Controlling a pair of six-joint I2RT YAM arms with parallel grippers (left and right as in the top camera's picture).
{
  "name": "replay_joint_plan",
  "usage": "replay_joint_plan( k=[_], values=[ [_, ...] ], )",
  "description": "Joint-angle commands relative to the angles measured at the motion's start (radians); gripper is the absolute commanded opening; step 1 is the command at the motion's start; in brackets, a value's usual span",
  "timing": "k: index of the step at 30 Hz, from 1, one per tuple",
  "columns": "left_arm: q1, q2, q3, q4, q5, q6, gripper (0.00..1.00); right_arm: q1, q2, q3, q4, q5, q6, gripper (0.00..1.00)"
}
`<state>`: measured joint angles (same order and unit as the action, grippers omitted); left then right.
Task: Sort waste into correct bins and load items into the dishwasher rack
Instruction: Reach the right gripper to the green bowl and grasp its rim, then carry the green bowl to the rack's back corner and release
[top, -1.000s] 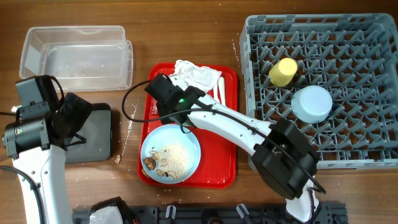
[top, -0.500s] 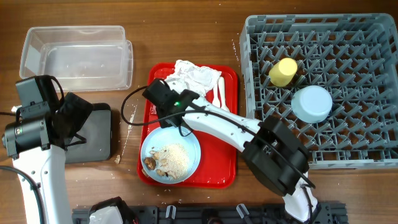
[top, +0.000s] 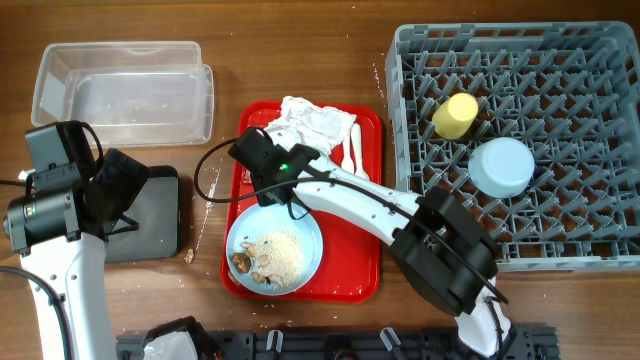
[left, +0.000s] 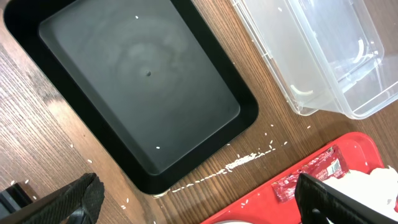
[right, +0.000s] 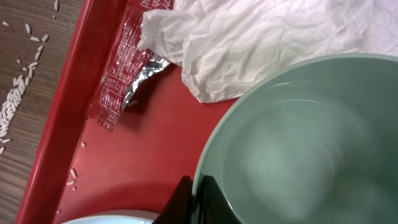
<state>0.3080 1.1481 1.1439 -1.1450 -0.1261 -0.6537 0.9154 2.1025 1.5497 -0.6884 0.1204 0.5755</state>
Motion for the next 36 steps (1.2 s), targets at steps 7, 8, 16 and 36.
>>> replay_joint_plan(
  k=[7,8,16,36],
  values=[
    [0.006,0.0,0.01,0.0,0.002,-0.013,1.0,-0.14,-0.245,0.129,-0.242,-0.047,-0.065,0.04],
    [0.006,0.0,0.01,0.0,0.002,-0.013,1.0,-0.164,-0.278,0.129,-0.255,-0.051,-0.078,0.04],
    [0.006,0.0,0.01,0.0,0.002,-0.013,1.0,-0.654,-0.605,0.129,-0.328,-0.37,-0.319,0.04],
    [0.006,0.0,0.01,0.0,0.002,-0.013,1.0,-1.375,-0.072,0.125,0.156,-1.591,-0.308,0.04]
  ],
)
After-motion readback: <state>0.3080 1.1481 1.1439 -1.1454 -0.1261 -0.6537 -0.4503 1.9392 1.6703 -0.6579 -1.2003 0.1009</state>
